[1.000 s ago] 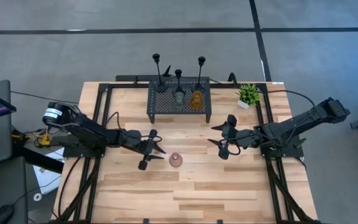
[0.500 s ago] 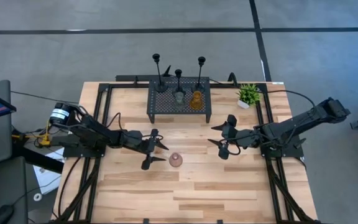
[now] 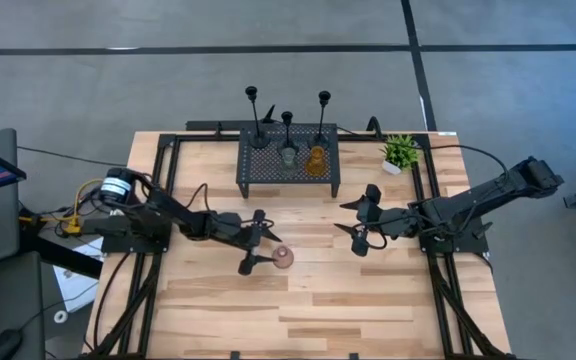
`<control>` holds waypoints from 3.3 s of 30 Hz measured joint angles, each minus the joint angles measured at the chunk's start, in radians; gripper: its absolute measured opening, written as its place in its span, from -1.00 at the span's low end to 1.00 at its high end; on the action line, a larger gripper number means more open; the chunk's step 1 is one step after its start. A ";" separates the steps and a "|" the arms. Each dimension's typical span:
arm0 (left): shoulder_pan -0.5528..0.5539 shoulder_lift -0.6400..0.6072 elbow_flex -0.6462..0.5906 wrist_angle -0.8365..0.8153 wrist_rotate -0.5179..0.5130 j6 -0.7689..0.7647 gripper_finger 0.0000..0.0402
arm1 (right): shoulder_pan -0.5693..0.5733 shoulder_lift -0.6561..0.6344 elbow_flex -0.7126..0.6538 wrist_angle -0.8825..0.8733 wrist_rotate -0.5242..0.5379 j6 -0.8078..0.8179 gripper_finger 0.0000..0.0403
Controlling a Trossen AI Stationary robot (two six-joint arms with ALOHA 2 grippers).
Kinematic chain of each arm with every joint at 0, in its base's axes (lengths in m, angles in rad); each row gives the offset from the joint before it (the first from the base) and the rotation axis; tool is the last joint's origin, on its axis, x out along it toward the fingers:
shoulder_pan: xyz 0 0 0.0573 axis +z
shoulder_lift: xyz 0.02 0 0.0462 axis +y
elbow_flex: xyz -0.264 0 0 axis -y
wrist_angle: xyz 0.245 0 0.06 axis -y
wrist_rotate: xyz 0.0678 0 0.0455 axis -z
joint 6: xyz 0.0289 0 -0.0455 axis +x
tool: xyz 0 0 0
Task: Pick & Place candle stick holders
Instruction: Put the pink glass candle holder on the shelf
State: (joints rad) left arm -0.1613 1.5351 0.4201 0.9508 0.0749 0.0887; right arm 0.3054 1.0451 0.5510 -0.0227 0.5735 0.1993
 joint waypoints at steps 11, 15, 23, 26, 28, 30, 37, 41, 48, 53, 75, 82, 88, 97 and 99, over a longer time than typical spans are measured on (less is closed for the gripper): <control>0.000 0.075 0.093 0.003 0.000 0.000 0.41 | 0.000 0.000 0.000 0.000 0.000 0.000 0.27; 0.000 0.078 0.097 0.002 0.000 0.000 0.41 | 0.000 0.000 0.000 0.000 0.000 0.000 0.27; 0.000 0.078 0.097 0.002 0.000 -0.021 0.41 | 0.000 0.000 0.000 0.000 0.000 0.000 0.27; 0.000 0.078 0.097 0.002 0.000 -0.022 0.41 | 0.000 0.000 0.000 0.000 0.000 0.000 0.27; 0.000 0.078 0.097 0.001 0.000 -0.023 0.41 | 0.000 0.000 0.000 0.000 0.000 0.000 0.27; 0.000 0.078 0.097 0.002 0.000 -0.023 0.41 | 0.000 0.000 0.000 0.000 0.000 0.000 0.27; 0.000 0.078 0.097 0.001 0.000 -0.027 0.25 | 0.000 0.000 0.000 0.000 0.000 0.000 0.27; 0.000 0.078 0.097 0.001 0.000 -0.027 0.08 | 0.000 0.000 0.000 0.000 0.000 0.000 0.27; 0.000 0.078 0.096 -0.004 0.000 -0.053 -0.15 | 0.000 0.000 0.000 0.000 0.000 0.000 0.27; 0.000 0.078 0.096 -0.002 0.000 -0.053 -0.17 | 0.000 0.000 0.000 0.000 0.000 0.000 0.27; 0.000 0.060 0.095 -0.021 0.000 -0.101 -0.21 | 0.000 0.000 0.000 -0.003 0.000 0.000 0.27; 0.000 -0.092 0.095 -0.212 -0.017 -0.102 -0.21 | 0.000 0.000 0.000 -0.003 0.000 0.000 0.27; 0.000 -0.321 0.095 -0.428 -0.103 -0.101 -0.21 | 0.000 0.000 0.000 -0.006 0.000 0.000 0.27; -0.001 -0.653 0.095 -0.574 -0.281 -0.095 -0.21 | 0.000 0.000 0.000 -0.007 0.000 0.000 0.27; 0.000 -0.701 0.095 -0.592 -0.361 -0.068 -0.21 | 0.000 0.000 0.000 -0.007 0.000 0.000 0.27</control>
State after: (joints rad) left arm -0.1613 0.8343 0.5152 0.3586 -0.2862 0.0205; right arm 0.3058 1.0447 0.5510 -0.0296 0.5735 0.1993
